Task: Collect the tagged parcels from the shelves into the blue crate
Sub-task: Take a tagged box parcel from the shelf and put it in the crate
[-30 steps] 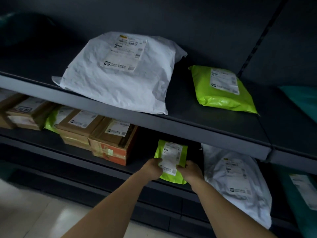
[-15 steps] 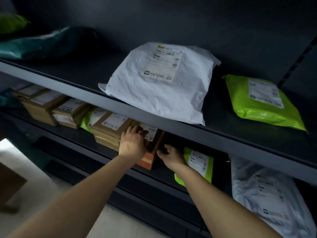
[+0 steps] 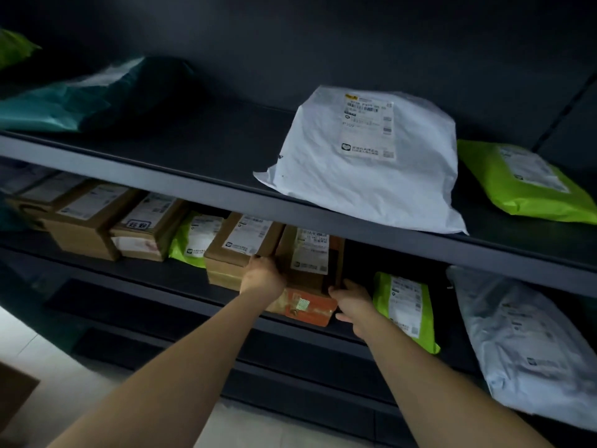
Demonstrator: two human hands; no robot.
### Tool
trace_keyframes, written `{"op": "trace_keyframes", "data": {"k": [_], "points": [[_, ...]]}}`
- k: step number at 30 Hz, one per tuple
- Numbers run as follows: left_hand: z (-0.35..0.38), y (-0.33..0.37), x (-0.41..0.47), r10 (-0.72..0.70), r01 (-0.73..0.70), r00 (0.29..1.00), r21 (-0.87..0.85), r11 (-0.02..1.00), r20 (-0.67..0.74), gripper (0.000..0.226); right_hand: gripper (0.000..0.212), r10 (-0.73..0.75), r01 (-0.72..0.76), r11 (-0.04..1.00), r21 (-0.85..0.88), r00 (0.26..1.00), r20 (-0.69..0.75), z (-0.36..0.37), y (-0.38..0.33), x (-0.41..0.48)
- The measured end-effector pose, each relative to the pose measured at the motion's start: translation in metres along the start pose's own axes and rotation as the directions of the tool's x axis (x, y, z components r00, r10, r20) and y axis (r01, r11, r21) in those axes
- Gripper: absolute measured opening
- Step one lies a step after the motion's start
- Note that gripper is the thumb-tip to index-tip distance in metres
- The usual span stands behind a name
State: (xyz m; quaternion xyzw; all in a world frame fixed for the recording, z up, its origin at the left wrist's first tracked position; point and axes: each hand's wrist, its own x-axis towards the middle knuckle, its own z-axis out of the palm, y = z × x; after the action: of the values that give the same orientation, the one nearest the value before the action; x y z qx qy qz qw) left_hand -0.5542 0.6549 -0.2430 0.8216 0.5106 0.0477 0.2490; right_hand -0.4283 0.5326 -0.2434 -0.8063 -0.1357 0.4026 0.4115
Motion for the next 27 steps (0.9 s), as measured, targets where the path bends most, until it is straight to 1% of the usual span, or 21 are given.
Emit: {"op": "trace_keyframes", "data": {"k": [3,6,9,11,13,18,21,24,27], "points": [[0.004,-0.010,-0.004,0.012,-0.007,0.999,-0.129,0.992,0.035,0.029,0.040,0.021,-0.019,0.995,0.098,1.000,-0.018,0.002,0.009,-0.009],[0.008,-0.016,-0.013,0.010,-0.005,1.000,-0.250,0.968,0.019,0.041,0.046,0.022,-0.016,0.989,0.147,0.999,-0.046,0.001,0.021,-0.017],[0.012,-0.017,-0.023,0.034,-0.033,0.999,-0.306,0.951,-0.004,0.048,0.048,0.014,0.001,0.980,0.199,0.997,-0.070,-0.002,0.033,-0.025],[0.015,-0.015,-0.028,0.045,-0.049,0.999,-0.341,0.939,-0.018,0.048,0.051,0.023,-0.003,0.973,0.230,0.996,-0.083,-0.006,0.038,-0.029],[0.020,-0.012,-0.033,0.056,-0.066,0.998,-0.369,0.927,-0.036,0.044,0.055,0.022,0.004,0.967,0.253,0.995,-0.099,-0.012,0.042,-0.030],[0.030,0.002,-0.040,0.072,-0.092,0.995,-0.396,0.913,-0.065,0.039,0.052,0.011,0.019,0.972,0.235,0.992,-0.125,-0.028,0.044,-0.028],[0.035,0.012,-0.040,0.074,-0.083,0.997,-0.394,0.915,-0.038,0.038,0.046,0.011,0.016,0.975,0.220,0.993,-0.122,-0.040,0.042,-0.031],[0.042,0.024,-0.039,0.059,-0.054,0.998,-0.391,0.919,0.000,0.041,0.040,0.006,0.030,0.974,0.223,0.988,-0.156,-0.052,0.041,-0.035],[0.045,0.038,-0.040,0.042,-0.010,0.996,-0.392,0.920,0.074,0.045,0.044,0.005,0.030,0.986,0.161,0.977,-0.212,-0.062,0.041,-0.028]]}}
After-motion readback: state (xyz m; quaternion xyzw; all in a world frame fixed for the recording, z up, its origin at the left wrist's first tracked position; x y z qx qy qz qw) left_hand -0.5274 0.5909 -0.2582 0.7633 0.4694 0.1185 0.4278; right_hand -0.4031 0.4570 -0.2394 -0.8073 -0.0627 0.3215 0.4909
